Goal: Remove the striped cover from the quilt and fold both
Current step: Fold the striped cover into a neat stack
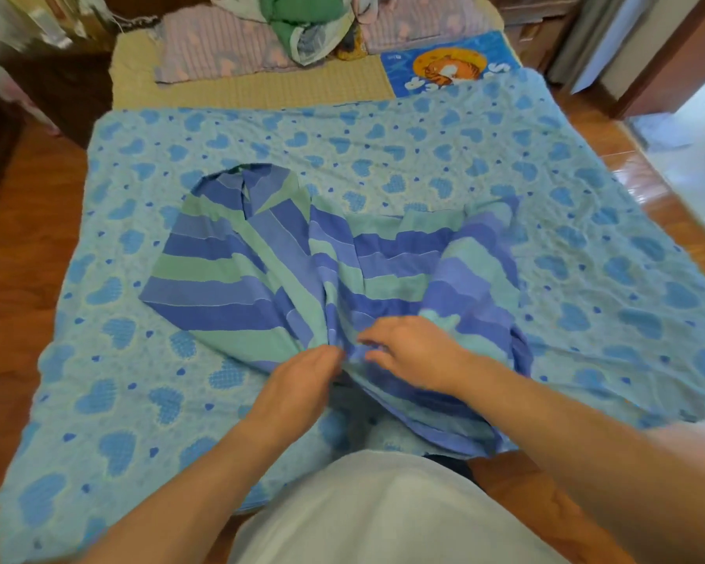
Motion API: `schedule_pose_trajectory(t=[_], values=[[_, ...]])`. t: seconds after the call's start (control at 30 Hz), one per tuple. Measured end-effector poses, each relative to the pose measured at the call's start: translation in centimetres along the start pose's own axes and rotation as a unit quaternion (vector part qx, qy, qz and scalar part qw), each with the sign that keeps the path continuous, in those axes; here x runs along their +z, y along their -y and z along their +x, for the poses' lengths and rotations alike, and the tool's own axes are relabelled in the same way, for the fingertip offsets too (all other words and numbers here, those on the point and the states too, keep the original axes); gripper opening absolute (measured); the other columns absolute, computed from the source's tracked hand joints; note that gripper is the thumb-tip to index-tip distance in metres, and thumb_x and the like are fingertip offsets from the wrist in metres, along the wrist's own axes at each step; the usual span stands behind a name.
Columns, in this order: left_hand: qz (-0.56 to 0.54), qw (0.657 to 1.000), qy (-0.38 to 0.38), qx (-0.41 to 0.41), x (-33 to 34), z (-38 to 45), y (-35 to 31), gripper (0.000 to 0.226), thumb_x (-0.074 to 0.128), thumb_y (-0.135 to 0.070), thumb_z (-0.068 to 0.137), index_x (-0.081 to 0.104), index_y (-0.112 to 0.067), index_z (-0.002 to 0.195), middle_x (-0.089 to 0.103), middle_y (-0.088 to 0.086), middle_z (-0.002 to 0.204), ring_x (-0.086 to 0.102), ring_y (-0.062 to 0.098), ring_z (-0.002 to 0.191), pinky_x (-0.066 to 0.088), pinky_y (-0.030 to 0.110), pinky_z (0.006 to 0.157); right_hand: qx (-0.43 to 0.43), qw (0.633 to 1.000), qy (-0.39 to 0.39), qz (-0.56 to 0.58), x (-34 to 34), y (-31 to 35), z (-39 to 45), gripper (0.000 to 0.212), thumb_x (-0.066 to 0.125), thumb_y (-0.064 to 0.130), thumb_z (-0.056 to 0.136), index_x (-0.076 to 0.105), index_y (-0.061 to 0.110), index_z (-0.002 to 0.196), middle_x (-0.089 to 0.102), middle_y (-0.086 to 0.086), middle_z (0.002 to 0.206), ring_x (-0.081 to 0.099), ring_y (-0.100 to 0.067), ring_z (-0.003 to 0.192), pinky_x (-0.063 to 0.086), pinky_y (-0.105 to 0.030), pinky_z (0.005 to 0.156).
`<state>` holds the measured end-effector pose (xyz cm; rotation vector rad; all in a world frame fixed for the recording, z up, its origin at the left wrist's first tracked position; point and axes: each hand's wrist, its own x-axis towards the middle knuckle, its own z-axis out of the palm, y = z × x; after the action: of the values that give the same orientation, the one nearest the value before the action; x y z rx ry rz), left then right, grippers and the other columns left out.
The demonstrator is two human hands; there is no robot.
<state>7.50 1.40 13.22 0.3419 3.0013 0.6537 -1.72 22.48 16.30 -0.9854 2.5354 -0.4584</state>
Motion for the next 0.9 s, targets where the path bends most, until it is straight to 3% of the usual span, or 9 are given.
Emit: schedule_pose_trajectory(t=[0.1, 0.2, 0.3, 0.4, 0.5, 0.6, 0.67, 0.77, 0.9], values=[[-0.148, 0.979, -0.018, -0.137, 0.0, 1.2, -0.5, 0.025, 0.053, -0.024, 0.095, 0.033, -0.036, 0.087, 0.05, -0.009, 0.067, 0.047, 0.022, 0.065, 0.034, 0.035, 0.058, 0.055, 0.998, 0.015, 0.04, 3.6, 5.8, -0.7, 0.029, 0.06, 0.041, 0.084, 0.052, 0.027, 0.108, 0.066, 0.003, 0.101, 0.064, -0.024, 0.091, 0.048, -0.035, 0.071], [-0.182, 0.979, -0.047, -0.083, 0.1, 0.9, -0.7, 0.024, 0.053, -0.025, 0.097, 0.034, -0.037, 0.088, 0.054, -0.009, 0.075, 0.05, 0.021, 0.069, 0.035, 0.034, 0.06, 0.122, 0.991, -0.047, -0.004, 4.2, 6.7, -0.1, 0.015, 0.048, 0.026, 0.094, 0.058, 0.021, 0.104, 0.068, -0.002, 0.106, 0.064, -0.031, 0.091, 0.044, -0.036, 0.069], [-0.211, 0.974, -0.073, -0.027, -0.1, 0.9, -0.5, 0.024, 0.051, -0.016, 0.091, 0.036, -0.035, 0.089, 0.045, -0.016, 0.08, 0.04, 0.009, 0.069, 0.026, 0.021, 0.061, 0.108, 0.99, -0.085, -0.028, 2.7, 6.7, -0.1, 0.021, 0.043, 0.024, 0.098, 0.063, 0.025, 0.105, 0.065, 0.004, 0.125, 0.064, -0.029, 0.096, 0.05, -0.038, 0.072], [-0.198, 0.976, -0.09, -0.033, -0.3, 1.7, -0.4, 0.03, 0.052, -0.009, 0.08, 0.034, -0.031, 0.088, 0.042, -0.012, 0.082, 0.035, 0.012, 0.071, 0.025, 0.024, 0.063, 0.106, 0.987, -0.109, -0.046, 1.5, 7.1, -0.9, 0.021, 0.04, 0.028, 0.101, 0.061, 0.026, 0.1, 0.066, 0.0, 0.098, 0.063, -0.028, 0.088, 0.048, -0.041, 0.068], [-0.228, 0.972, -0.044, -0.035, -0.9, 2.9, 0.0, 0.019, 0.056, -0.026, 0.082, 0.045, -0.031, 0.097, 0.053, -0.011, 0.092, 0.05, 0.013, 0.079, 0.041, 0.029, 0.068, 0.134, 0.977, -0.168, -0.016, 0.8, 7.3, -1.7, 0.019, 0.044, 0.025, 0.101, 0.063, 0.024, 0.104, 0.063, 0.003, 0.098, 0.062, -0.026, 0.086, 0.048, -0.044, 0.068], [-0.273, 0.961, 0.008, 0.048, -1.9, 3.8, 0.4, 0.017, 0.053, -0.045, 0.094, 0.053, -0.035, 0.107, 0.05, -0.017, 0.097, 0.052, 0.004, 0.087, 0.045, 0.024, 0.076, 0.165, 0.952, -0.257, -0.003, -0.5, 7.2, -2.5, 0.016, 0.055, 0.016, 0.096, 0.067, 0.021, 0.105, 0.059, 0.005, 0.101, 0.062, -0.025, 0.079, 0.049, -0.041, 0.061], [-0.251, 0.966, -0.006, 0.06, -2.7, 4.5, 0.9, 0.012, 0.047, -0.041, 0.1, 0.053, -0.031, 0.105, 0.049, -0.015, 0.096, 0.05, 0.007, 0.086, 0.045, 0.031, 0.077, 0.165, 0.934, -0.316, 0.011, -1.4, 7.2, -2.9, 0.016, 0.058, 0.008, 0.094, 0.068, 0.017, 0.103, 0.06, 0.007, 0.105, 0.062, -0.022, 0.081, 0.051, -0.033, 0.069], [-0.184, 0.982, -0.018, 0.043, -5.1, 6.1, 2.2, 0.016, 0.048, -0.037, 0.1, 0.049, -0.022, 0.096, 0.049, -0.009, 0.093, 0.049, 0.018, 0.084, 0.044, 0.04, 0.075, 0.162, 0.911, -0.376, 0.049, -3.3, 7.3, -3.6, 0.022, 0.057, 0.003, 0.093, 0.069, 0.019, 0.104, 0.061, 0.012, 0.113, 0.057, -0.006, 0.091, 0.033, 0.003, 0.081], [-0.091, 0.993, 0.008, 0.069, -10.1, 7.3, 3.2, 0.025, 0.054, -0.049, 0.092, 0.046, -0.026, 0.085, 0.055, -0.007, 0.082, 0.051, 0.018, 0.075, 0.042, 0.038, 0.065, 0.191, 0.887, -0.414, 0.073, -6.0, 6.3, -4.4, 0.021, 0.057, 0.008, 0.094, 0.071, 0.02, 0.103, 0.069, 0.012, 0.093, 0.057, -0.003, 0.084, 0.032, 0.003, 0.078]])
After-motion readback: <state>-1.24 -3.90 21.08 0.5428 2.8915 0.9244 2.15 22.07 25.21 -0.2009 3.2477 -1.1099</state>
